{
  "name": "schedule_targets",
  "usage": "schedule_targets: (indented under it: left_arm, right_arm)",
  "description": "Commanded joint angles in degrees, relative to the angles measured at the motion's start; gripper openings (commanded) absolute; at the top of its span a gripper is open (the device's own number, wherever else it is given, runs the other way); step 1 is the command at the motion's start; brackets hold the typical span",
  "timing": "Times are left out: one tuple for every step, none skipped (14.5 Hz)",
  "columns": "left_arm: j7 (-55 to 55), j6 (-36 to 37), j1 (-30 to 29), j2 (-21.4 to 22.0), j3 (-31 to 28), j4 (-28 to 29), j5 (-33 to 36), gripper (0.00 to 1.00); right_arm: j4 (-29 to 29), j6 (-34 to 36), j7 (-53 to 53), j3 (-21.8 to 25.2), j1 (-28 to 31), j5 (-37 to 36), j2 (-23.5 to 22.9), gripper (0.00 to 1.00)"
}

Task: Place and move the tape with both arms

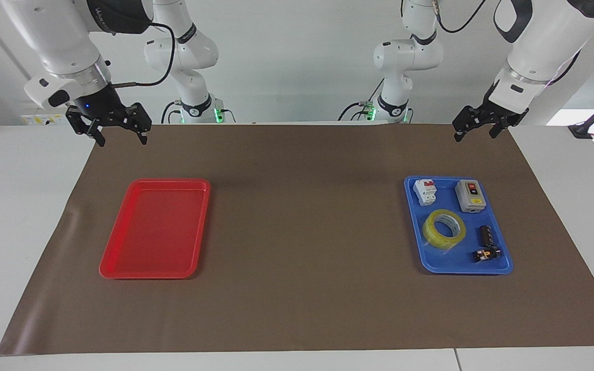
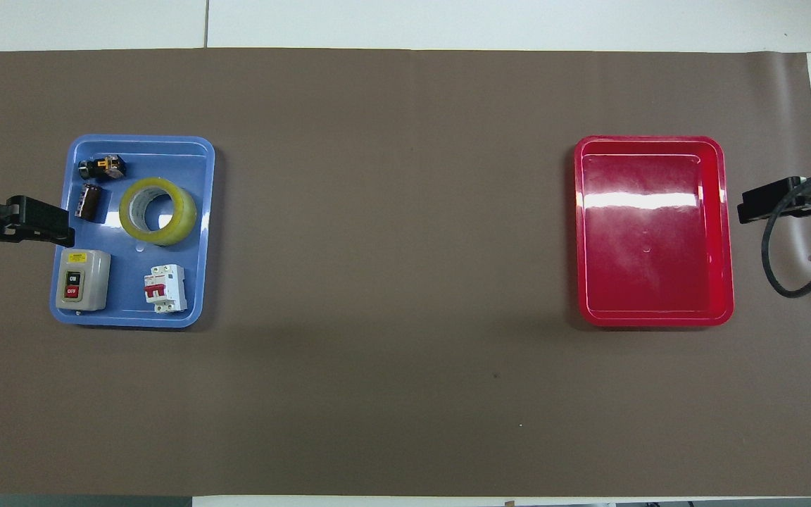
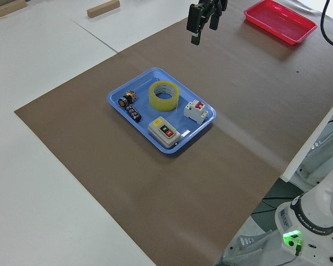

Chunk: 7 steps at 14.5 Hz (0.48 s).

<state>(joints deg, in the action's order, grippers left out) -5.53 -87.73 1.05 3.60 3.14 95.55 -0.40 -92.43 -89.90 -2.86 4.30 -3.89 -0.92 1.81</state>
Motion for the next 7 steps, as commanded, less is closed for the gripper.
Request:
schedule_targets:
  left_arm:
    - [0.08,-0.16,-0.34,-1.22,0.11,-0.89,-0.48,1.00]
    - [0.26,-0.68,-0.52,-1.14,0.11,-0.55,-0.39,1.00]
    - [0.35,-1.99,-0.70,-0.96,0.03,0.24,-0.39,1.00]
    - [0.35,-3.66,-1.13,-1.22,0.02,0.86,-0.30,1.00]
    - [0.52,-5.42,-2.18,-1.75,-0.06,1.47,-0.13,1.00]
    - [1.66,-7.96,-3.67,-2.10,0.02,3.05,-0.13,1.00]
    - [4.02,-11.20,-5.60,-2.63,0.02,5.06,-0.13,1.00]
  right_arm:
    - [-1.52,-0.81,-1.44,-0.09,0.64,0.83,1.18,1.00]
    - [-1.52,-0.81,-1.44,-0.09,0.64,0.83,1.18,1.00]
    - [-1.52,-0.81,-1.44,-0.09,0.64,0.83,1.18,1.00]
    - [-1.52,-0.81,-1.44,-0.09,0.64,0.83,1.18,1.00]
    - [-1.52,-0.81,-1.44,-0.09,0.64,0.83,1.18,1.00]
    - [-1.52,-0.81,-1.44,-0.09,0.64,0.83,1.18,1.00]
    - [-1.52,-0.81,-1.44,-0.09,0.64,0.83,1.18,1.00]
